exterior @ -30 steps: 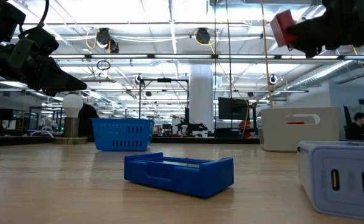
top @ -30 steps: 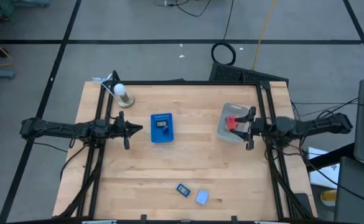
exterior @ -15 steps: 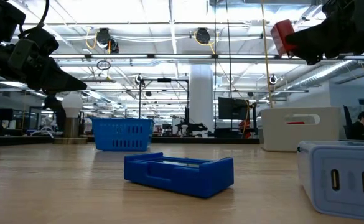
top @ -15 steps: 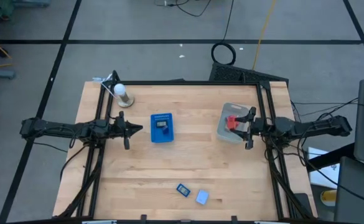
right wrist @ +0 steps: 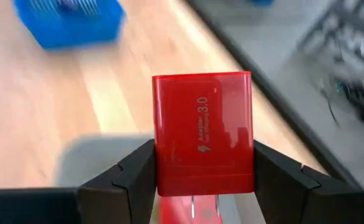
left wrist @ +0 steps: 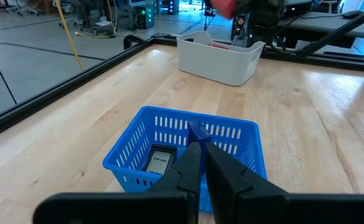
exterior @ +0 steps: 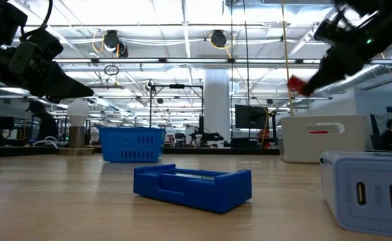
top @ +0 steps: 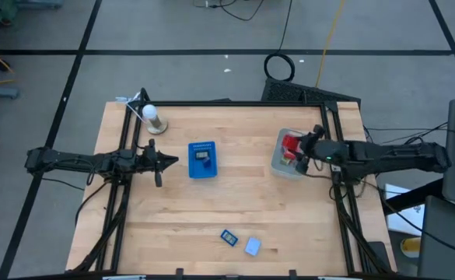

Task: Pick & Place Office items
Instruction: Put the red charger adapter into the white bin

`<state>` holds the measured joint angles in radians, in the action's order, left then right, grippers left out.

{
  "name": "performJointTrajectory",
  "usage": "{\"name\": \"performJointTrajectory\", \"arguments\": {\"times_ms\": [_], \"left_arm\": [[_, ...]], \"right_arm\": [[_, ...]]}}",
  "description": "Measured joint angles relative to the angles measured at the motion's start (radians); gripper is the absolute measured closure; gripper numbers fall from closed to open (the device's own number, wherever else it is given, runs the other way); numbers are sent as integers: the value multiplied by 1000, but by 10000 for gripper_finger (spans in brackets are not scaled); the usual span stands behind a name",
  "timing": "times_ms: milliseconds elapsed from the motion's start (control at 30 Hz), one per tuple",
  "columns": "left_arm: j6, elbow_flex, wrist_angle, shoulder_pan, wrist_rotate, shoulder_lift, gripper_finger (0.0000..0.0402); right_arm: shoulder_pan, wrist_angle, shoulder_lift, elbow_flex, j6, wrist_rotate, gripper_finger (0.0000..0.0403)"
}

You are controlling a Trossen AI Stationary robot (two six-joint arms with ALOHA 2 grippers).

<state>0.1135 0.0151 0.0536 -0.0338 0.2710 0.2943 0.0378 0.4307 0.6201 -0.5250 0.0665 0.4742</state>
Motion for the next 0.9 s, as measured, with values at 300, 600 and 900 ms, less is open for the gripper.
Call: {"name": "performJointTrajectory", "arguments": {"times_ms": [300, 600, 900], "left_arm": [[-3, 0, 0, 0, 0, 0, 380], [-3, 0, 0, 0, 0, 0, 380], [-2, 0, -1, 0, 1, 0, 380]], "right_arm": [[97, 41, 222, -27, 18, -108, 199], [139, 95, 298, -28, 57, -391, 199], [140, 109, 368, -28, 48, -397, 173]]}}
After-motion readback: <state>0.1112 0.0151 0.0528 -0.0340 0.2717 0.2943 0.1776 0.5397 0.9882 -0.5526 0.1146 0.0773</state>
